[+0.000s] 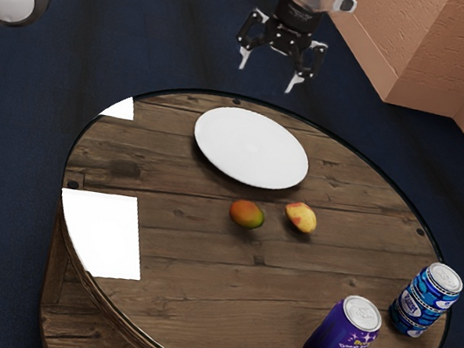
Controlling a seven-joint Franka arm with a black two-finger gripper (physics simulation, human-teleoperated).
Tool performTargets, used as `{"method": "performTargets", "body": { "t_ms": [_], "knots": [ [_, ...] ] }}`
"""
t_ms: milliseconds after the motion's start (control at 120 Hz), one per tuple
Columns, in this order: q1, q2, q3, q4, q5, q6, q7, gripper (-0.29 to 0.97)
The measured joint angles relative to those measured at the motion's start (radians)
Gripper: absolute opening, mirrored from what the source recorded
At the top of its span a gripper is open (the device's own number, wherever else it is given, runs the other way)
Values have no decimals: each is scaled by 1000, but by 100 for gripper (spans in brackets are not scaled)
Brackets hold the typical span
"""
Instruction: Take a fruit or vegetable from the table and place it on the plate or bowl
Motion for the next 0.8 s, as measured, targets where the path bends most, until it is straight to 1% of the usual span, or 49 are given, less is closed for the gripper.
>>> {"method": "performTargets", "body": {
  "t_ms": [83, 133, 183, 233, 333, 400, 433, 467, 533, 592, 675, 725, 800],
  "knots": [
    [-2, 2, 0, 0, -4, 51, -141, 68],
    [7, 11, -10, 0, -10, 74, -195, 68],
    [16, 12, -22, 0, -26, 91, -200, 68],
    [11, 8, -22, -2, -43, 103, -162, 68],
    [15, 14, -39, -9, -54, 110, 14, 68],
    [2, 63, -47, -8, -56, 114, 184, 68],
    [-29, 97, -47, -9, -58, 122, 274, 68],
    [-83, 129, -47, -12, -59, 137, 362, 68],
    [-188, 163, -48, -80, -59, 200, 531, 68],
    [-222, 98, -33, -199, -58, 266, 666, 68],
    [-231, -13, 2, -357, -56, 354, 841, 68],
    [-220, -48, 11, -411, -56, 395, 938, 68],
    [-195, -68, 16, -447, -56, 440, 1084, 68]
  ]
}}
